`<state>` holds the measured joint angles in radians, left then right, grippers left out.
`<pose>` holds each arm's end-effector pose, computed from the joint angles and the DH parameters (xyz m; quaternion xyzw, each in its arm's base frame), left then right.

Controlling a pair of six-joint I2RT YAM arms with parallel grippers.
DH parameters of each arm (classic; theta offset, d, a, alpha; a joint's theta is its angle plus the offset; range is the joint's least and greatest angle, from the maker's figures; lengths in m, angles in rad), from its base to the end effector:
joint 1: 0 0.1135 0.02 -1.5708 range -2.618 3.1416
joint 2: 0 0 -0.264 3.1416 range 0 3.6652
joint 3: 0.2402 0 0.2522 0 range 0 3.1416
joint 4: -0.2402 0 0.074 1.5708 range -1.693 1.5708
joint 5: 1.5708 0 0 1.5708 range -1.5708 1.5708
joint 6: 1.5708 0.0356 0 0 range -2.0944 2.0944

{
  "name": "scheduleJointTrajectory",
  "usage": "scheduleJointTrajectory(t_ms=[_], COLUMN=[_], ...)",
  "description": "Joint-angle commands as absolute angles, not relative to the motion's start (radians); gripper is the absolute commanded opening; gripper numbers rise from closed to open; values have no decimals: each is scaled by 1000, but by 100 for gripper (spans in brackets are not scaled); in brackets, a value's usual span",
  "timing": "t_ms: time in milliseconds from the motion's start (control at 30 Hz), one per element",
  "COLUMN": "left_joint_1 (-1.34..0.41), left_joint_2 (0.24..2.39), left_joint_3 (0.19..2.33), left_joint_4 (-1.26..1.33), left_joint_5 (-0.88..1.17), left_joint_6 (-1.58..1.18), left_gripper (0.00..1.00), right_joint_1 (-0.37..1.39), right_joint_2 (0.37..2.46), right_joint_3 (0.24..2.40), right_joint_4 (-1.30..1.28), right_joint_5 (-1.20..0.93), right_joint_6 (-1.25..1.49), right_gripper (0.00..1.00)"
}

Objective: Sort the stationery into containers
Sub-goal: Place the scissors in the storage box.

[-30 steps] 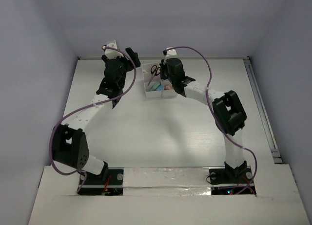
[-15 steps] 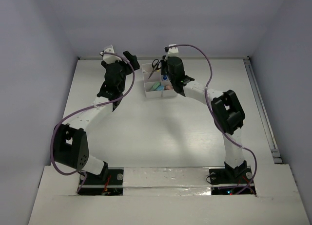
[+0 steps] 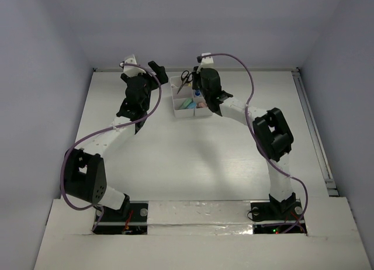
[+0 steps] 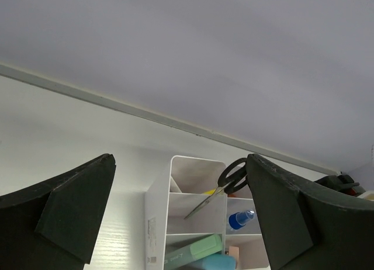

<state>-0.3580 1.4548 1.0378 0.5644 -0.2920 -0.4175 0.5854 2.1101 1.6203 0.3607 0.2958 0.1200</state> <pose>0.3264 -0.1112 0.3472 -0.1293 0.6426 -0.1953 0.7295 0.4284 0.2715 0.2638 -0.0767 0.7454 0.1216 0.6509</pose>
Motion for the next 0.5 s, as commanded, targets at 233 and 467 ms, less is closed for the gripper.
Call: scheduleJointTrajectory(t_ms=[233, 467], left_joint_1=[-356, -356], left_joint_2=[1397, 1353], left_joint_3=[1028, 1028], left_joint_4=[623, 617], left_joint_5=[-275, -259], left_joint_6=[-431, -448], left_gripper=[99, 99], right_joint_1=[601, 611], right_joint_2=[2100, 1964], right_joint_3=[1572, 1493], right_joint_4=[475, 498], right_joint_5=[238, 238], right_joint_6=[104, 110], right_gripper=[37, 68])
